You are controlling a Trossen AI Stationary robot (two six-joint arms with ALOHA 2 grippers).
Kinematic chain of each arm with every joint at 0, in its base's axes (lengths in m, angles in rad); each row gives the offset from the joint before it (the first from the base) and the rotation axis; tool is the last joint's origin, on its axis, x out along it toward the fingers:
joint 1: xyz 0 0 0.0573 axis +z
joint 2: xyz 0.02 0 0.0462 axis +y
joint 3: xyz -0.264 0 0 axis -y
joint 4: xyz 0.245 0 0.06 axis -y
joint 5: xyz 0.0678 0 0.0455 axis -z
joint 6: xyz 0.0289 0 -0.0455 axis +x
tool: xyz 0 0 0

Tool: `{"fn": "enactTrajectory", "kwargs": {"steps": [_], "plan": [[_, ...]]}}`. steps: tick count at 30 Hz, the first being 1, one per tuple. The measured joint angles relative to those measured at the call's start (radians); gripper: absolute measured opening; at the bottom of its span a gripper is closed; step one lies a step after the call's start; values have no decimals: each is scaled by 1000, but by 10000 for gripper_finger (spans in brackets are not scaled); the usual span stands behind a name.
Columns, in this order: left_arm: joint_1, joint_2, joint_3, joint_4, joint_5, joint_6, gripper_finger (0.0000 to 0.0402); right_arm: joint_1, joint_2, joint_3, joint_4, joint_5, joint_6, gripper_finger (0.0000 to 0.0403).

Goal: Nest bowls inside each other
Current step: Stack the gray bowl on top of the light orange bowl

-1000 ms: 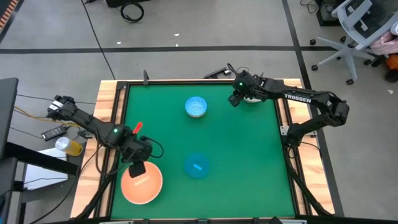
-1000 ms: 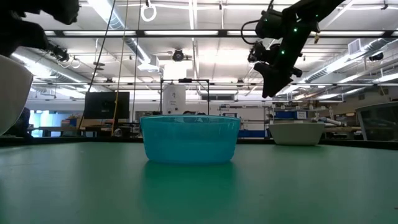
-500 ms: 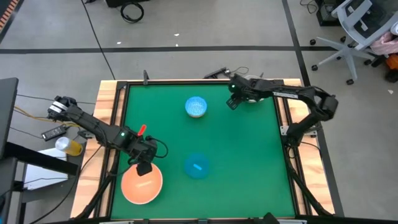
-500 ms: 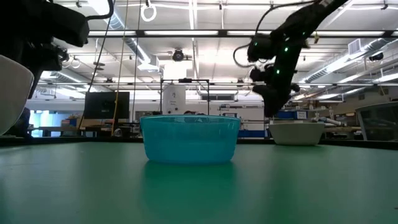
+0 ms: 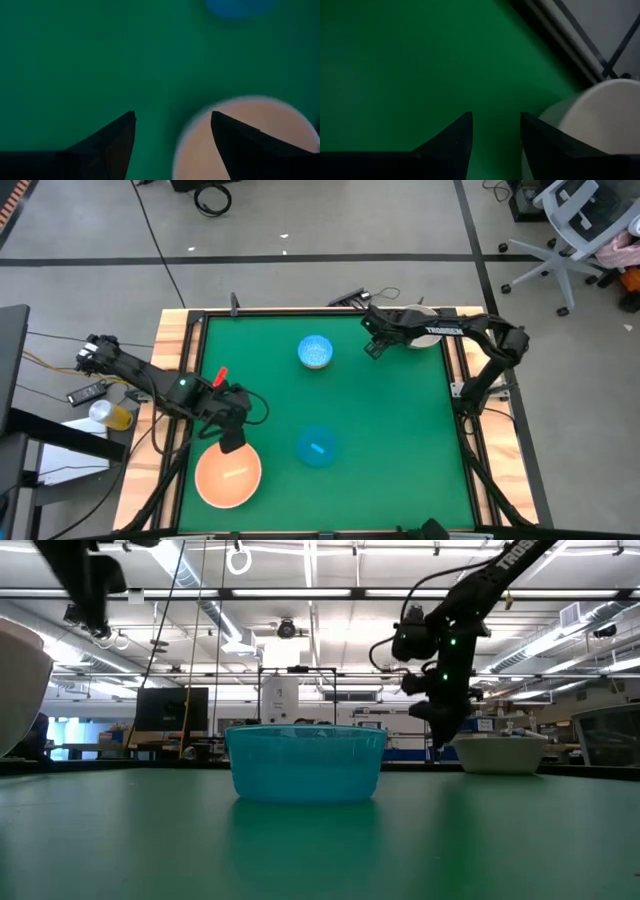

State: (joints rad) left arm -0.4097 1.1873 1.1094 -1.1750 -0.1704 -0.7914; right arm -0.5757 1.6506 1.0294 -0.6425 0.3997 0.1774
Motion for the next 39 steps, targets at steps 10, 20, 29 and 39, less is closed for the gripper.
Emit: {"fn": "enactTrajectory", "kwargs": {"steps": [10, 20, 29, 39], "plan": [[39, 5, -197, 443, -209, 155, 260, -25, -109, -57, -154, 22, 51, 170], [120, 5, -210, 481, -204, 292, 260, -89, -99, -170, -53, 21, 0, 117], [193, 1, -210, 494, -203, 544, 260, 118, -178, -156, -74, 17, 7, 30], [259, 1, -210, 906, -202, 1009, 260, 628, -353, -82, 61, -90, -108, 14]]}}
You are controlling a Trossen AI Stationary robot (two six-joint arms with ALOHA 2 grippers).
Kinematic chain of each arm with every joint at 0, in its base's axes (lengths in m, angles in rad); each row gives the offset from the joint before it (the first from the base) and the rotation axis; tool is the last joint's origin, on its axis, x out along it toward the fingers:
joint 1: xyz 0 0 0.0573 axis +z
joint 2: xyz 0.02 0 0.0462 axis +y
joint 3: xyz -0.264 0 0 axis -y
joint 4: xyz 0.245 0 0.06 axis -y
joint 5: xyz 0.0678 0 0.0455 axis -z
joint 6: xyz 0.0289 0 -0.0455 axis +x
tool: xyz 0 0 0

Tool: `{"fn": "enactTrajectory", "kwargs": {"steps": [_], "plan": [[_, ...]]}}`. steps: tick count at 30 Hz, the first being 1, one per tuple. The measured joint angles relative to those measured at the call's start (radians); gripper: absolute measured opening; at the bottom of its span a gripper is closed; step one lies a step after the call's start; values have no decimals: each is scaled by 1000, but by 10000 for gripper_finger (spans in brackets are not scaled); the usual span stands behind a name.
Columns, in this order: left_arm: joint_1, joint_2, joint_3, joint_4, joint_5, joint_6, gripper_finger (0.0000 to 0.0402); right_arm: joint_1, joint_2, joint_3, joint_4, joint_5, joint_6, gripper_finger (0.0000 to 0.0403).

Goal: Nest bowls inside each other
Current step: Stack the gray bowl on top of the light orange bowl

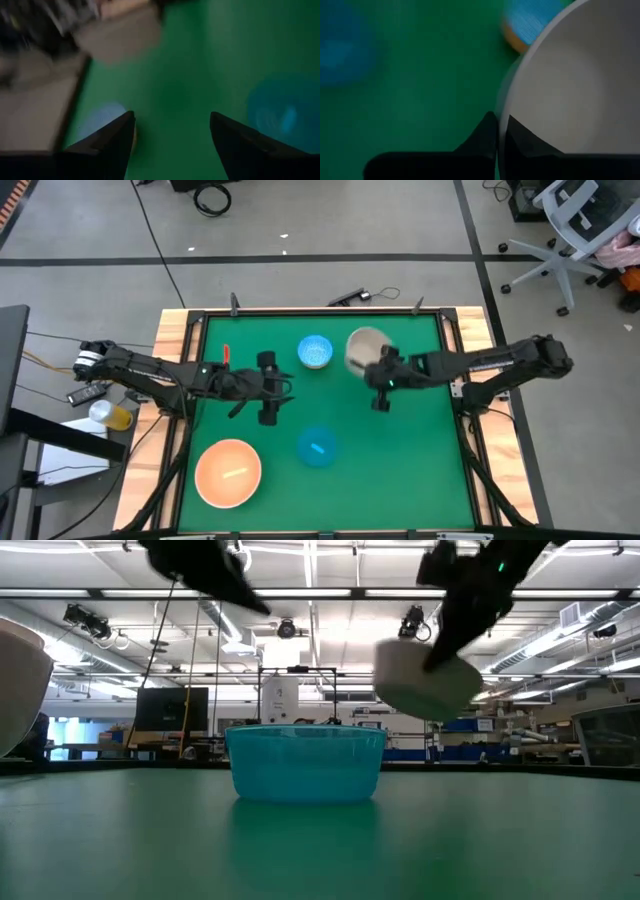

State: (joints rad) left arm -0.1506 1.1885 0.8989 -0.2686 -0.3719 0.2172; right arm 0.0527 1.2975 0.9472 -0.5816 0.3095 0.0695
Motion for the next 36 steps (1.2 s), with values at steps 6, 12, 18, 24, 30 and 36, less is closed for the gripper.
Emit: {"fn": "enactTrajectory", "kwargs": {"steps": [6, 12, 18, 24, 30, 36], "plan": [[-1, 15, 0, 223, 194, 275, 260, 170, 32, 0, 137, -27, -94, 12], [-6, 92, 7, 306, 218, 411, 258, 229, 142, 0, 220, -50, -240, 12], [-3, 226, 79, 256, 240, 429, 234, 234, 224, 0, 290, -50, -328, 14], [6, 309, 173, 31, 240, 432, 198, 239, 227, 0, 321, -51, -367, 16], [28, 366, 252, -65, 244, 427, 163, 255, 204, -1, 327, -56, -410, 19], [28, 363, 341, -251, 234, 431, 73, 265, 198, 1, 352, 71, -317, 55]]}}
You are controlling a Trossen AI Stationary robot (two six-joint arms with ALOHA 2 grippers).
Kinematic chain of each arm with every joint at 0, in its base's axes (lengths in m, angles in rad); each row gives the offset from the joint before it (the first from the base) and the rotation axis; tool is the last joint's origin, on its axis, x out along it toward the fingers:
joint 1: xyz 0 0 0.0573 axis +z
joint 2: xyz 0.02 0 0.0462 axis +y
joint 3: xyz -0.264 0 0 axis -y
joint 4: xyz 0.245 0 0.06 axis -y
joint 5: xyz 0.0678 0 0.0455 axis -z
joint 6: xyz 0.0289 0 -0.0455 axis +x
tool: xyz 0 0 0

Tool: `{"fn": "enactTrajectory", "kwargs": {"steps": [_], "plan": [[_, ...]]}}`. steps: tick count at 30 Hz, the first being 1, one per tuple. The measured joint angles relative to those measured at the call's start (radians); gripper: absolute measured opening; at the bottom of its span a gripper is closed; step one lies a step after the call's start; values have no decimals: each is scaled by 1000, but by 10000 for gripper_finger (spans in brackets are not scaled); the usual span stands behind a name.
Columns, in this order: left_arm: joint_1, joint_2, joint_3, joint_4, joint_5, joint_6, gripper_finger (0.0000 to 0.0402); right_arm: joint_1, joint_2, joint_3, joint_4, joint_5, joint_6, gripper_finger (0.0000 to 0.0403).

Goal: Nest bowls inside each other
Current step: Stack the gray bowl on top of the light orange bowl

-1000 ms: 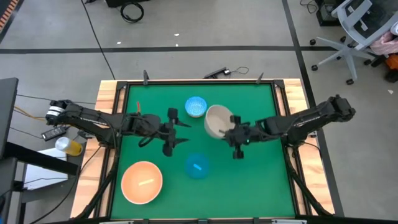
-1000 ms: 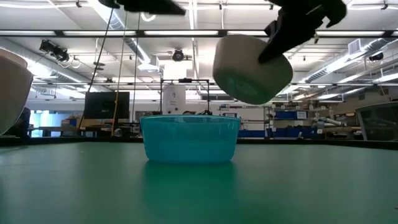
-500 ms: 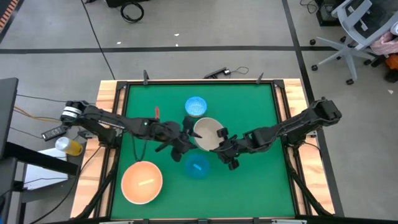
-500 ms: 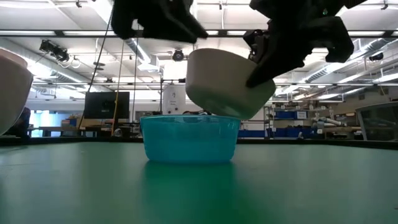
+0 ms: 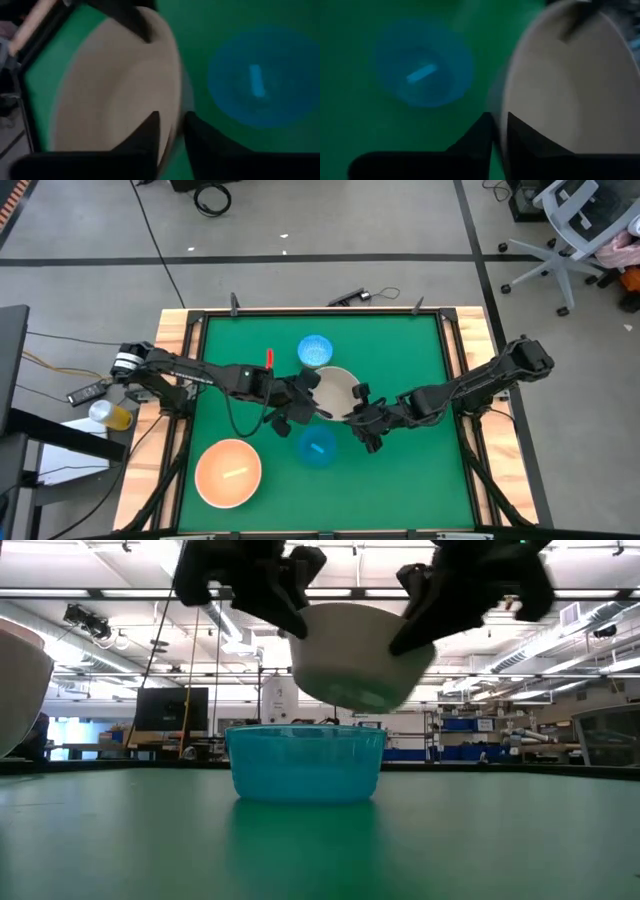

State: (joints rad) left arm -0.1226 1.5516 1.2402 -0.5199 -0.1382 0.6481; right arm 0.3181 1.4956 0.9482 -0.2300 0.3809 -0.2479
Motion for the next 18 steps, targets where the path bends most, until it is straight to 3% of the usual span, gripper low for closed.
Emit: {"fn": "enactTrajectory", "kwargs": {"steps": [3, 6, 11, 13, 18], "plan": [[-1, -4, 55, -117, 9, -2, 19, 9, -9, 0, 34, 46, 2, 84], [-3, -5, 79, -220, 3, -35, 11, 29, -43, 3, 122, 28, 3, 112], [-38, -7, 80, -437, -112, -191, 9, 72, -146, 0, 252, -154, 3, 141], [-74, -8, 80, -564, -111, -288, 9, 90, -191, 1, 303, -184, 22, 145], [-226, -27, 87, -807, -117, -573, 9, 120, -254, -13, 281, -43, 82, 144]]}}
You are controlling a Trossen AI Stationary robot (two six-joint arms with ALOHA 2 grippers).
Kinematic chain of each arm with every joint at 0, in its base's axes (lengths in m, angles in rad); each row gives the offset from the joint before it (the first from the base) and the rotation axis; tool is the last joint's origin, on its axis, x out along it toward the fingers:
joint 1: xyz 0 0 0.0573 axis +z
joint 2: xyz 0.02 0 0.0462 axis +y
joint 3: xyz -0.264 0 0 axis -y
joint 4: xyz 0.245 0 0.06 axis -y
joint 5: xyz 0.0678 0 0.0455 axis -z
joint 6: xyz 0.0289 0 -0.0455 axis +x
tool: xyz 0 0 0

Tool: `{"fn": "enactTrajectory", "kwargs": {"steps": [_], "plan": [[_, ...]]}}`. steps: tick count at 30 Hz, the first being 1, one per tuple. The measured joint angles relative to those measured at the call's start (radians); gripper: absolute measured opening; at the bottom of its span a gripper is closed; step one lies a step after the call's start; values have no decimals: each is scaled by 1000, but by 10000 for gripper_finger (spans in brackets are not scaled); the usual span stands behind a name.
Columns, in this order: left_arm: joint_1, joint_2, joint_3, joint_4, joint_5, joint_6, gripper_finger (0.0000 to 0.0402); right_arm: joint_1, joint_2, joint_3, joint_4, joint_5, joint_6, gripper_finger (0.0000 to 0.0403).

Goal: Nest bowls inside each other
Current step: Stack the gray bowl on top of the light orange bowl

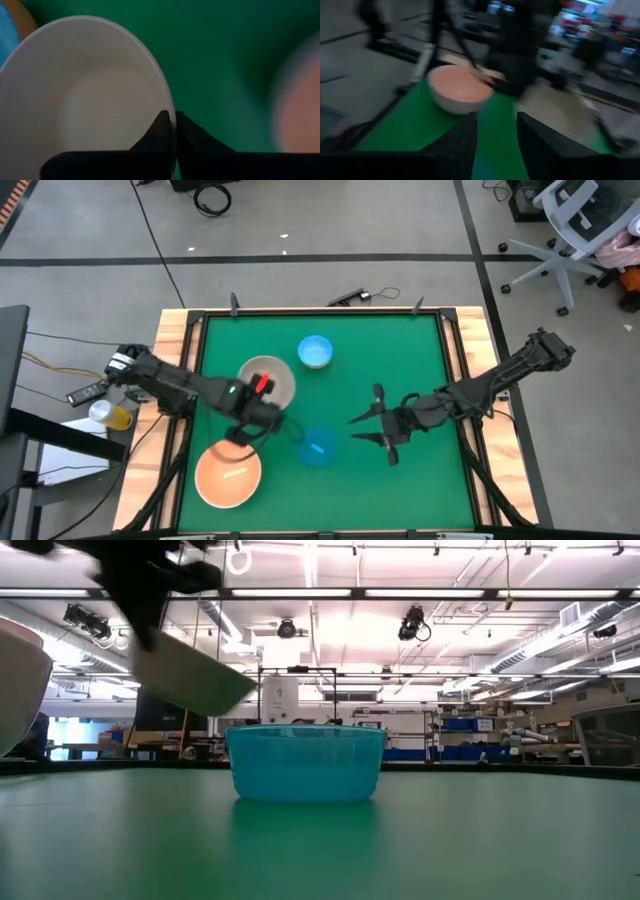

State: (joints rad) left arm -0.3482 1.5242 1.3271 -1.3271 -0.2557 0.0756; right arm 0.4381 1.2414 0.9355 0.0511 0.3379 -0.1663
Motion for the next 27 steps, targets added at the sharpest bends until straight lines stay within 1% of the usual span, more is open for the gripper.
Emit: {"fn": "enactTrajectory", "kwargs": {"steps": [4, 6, 9, 12, 16, 19, 21, 27], "plan": [[-158, -43, 24, -36, 59, -276, 9, -2, -13, -47, 9, 159, 36, 143], [-244, -66, 37, -30, 68, -407, 9, -12, -9, -69, 21, 225, 71, 143], [-361, -85, 70, -31, 69, -554, 9, -32, -1, -92, 49, 285, 141, 143], [-472, -100, 104, -27, 24, -681, 9, -48, 13, -114, 70, 299, 213, 143], [-603, -97, 94, 54, 1, -783, 9, -50, 23, -125, 80, 299, 281, 143], [-673, -78, 49, 168, 5, -762, 9, -41, 39, -127, 78, 299, 312, 143], [-697, -59, 22, 214, 6, -760, 9, -38, 57, -127, 94, 307, 328, 143], [-703, 15, 8, 201, 2, -899, 15, -35, 141, -127, 97, 324, 441, 144]]}}
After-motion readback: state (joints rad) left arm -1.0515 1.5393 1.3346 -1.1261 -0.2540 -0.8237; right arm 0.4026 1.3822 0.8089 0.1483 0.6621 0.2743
